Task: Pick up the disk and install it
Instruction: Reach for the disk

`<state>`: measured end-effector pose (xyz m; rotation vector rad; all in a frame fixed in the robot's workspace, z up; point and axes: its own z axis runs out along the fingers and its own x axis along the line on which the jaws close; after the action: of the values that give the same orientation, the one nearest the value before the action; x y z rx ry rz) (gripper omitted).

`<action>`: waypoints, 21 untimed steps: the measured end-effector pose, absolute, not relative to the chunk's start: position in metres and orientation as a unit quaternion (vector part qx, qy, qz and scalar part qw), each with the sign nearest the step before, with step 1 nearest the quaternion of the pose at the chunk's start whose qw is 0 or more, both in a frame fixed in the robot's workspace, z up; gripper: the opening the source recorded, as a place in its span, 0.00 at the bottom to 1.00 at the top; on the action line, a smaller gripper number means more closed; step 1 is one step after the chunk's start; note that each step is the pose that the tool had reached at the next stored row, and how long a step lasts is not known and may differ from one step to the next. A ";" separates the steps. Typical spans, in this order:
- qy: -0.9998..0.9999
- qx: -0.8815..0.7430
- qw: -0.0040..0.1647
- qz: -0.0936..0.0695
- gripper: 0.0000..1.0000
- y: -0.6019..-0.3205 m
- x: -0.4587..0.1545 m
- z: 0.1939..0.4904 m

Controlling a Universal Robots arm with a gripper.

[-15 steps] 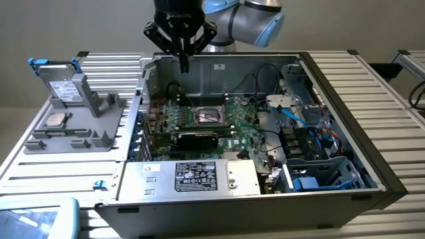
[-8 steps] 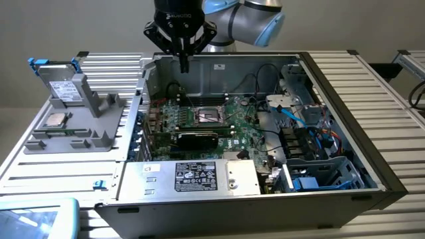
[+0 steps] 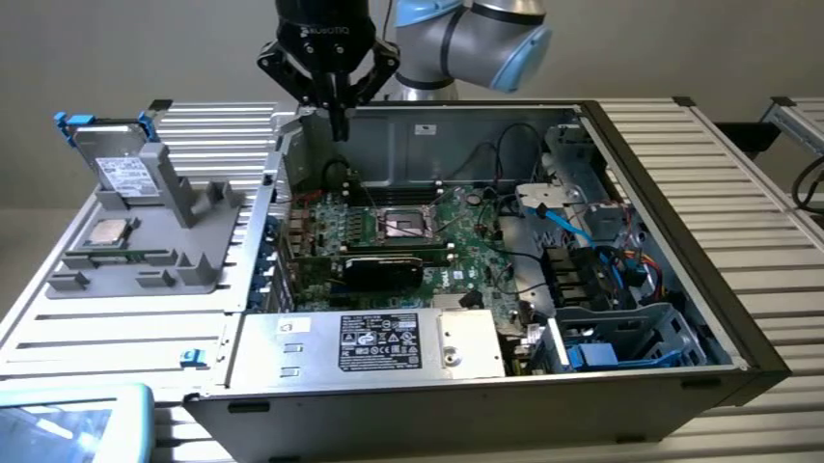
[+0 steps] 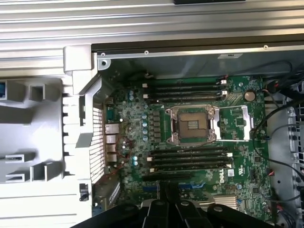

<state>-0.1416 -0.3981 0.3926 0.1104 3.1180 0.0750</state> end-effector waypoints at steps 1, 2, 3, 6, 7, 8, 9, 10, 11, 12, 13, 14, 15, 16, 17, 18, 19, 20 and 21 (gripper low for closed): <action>0.999 0.035 0.010 0.024 0.11 -0.398 -0.146 0.393; 0.999 0.035 0.010 0.024 0.11 -0.398 -0.150 0.393; 0.999 0.035 0.010 0.024 0.11 -0.398 -0.155 0.393; 0.999 0.035 0.010 0.024 0.11 -0.398 -0.168 0.393; 0.999 0.035 0.010 0.024 0.11 -0.398 -0.173 0.393; 0.999 0.035 0.010 0.024 0.11 -0.398 -0.177 0.393; 0.999 0.035 0.010 0.024 0.11 -0.398 -0.182 0.393; 0.999 0.035 0.010 0.024 0.11 -0.398 -0.186 0.393; 0.999 0.035 0.010 0.024 0.11 -0.398 -0.191 0.392; 0.999 0.035 0.010 0.024 0.11 -0.398 -0.195 0.393; 0.999 0.035 0.010 0.024 0.11 -0.398 -0.200 0.393; 0.999 0.035 0.010 0.024 0.11 -0.398 -0.204 0.393; 0.999 0.035 0.010 0.024 0.11 -0.398 -0.209 0.394; 0.999 0.035 0.010 0.024 0.11 -0.398 -0.214 0.394; 0.999 0.035 0.010 0.024 0.11 -0.398 -0.218 0.395; 0.999 0.035 0.010 0.024 0.11 -0.398 -0.222 0.396; 0.999 0.035 0.010 0.024 0.11 -0.397 -0.226 0.398; 0.999 0.035 0.010 0.024 0.11 -0.397 -0.229 0.399; 0.999 0.035 0.010 0.024 0.11 -0.396 -0.233 0.400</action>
<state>-0.2335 -0.3965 0.3995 0.1104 3.1191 0.0749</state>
